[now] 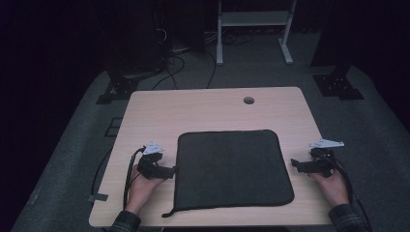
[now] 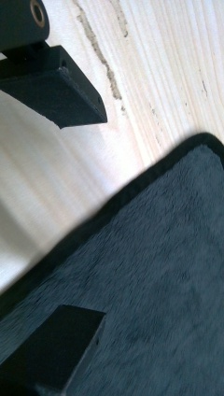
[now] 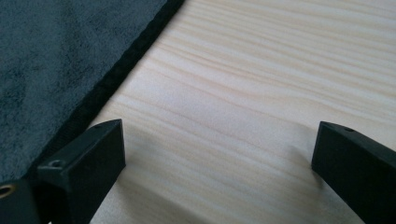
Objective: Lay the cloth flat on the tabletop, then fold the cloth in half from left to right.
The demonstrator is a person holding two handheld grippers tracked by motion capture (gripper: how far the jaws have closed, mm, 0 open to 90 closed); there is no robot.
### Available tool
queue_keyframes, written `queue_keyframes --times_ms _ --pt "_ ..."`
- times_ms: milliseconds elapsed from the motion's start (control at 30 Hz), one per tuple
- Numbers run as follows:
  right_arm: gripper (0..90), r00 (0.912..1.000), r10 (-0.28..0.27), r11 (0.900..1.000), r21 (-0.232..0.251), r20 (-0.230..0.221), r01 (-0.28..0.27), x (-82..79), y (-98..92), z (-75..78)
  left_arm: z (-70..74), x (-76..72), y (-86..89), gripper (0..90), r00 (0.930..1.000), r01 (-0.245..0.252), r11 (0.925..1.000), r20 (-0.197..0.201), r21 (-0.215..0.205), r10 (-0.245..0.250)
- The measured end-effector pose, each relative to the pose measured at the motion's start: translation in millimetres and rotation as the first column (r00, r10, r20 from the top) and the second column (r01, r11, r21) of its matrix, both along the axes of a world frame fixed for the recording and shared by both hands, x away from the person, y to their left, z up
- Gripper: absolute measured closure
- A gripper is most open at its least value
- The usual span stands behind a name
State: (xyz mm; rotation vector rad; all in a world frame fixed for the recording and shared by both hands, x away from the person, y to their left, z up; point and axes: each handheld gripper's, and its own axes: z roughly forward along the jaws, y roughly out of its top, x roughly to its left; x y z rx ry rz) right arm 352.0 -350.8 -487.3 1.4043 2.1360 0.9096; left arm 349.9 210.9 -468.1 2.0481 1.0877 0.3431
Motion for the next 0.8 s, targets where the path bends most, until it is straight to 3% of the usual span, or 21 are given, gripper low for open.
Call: queue_keyframes --times_ms 300,467,533,667,700,800 --pt "1.9 1.0000 0.000 1.000 0.005 -0.009 0.000 -0.7 -1.3 -0.1 -10.2 11.5 -10.0 4.8 0.9991 -0.041 0.9983 -0.007 0.040 0.042" --pt "1.9 1.0000 0.001 1.000 0.006 -0.009 -0.001 -0.9 -1.1 -0.1 -12.4 13.6 -11.6 4.4 0.9971 -0.074 0.9949 0.022 0.068 0.073" --pt "1.9 1.0000 0.001 1.000 0.006 -0.009 -0.001 -1.0 -1.1 -0.2 -13.9 13.4 -12.7 4.4 0.9961 -0.079 0.9897 0.048 0.119 0.074" --pt "1.9 1.0000 0.002 1.000 0.006 -0.009 -0.002 -1.3 -1.0 -0.2 -14.6 12.6 -12.8 4.5 0.9954 -0.083 0.9897 0.058 0.117 0.076" --pt "1.9 1.0000 0.002 1.000 0.006 -0.008 -0.002 -1.4 -1.0 -0.2 -14.2 11.7 -12.3 6.7 0.9954 -0.077 0.9910 0.065 0.110 0.070" --pt "1.9 1.0000 0.004 1.000 0.006 -0.009 -0.004 -1.6 -0.9 -0.2 -13.0 7.2 -11.5 25.2 0.9956 -0.040 0.9954 0.088 0.086 0.033"
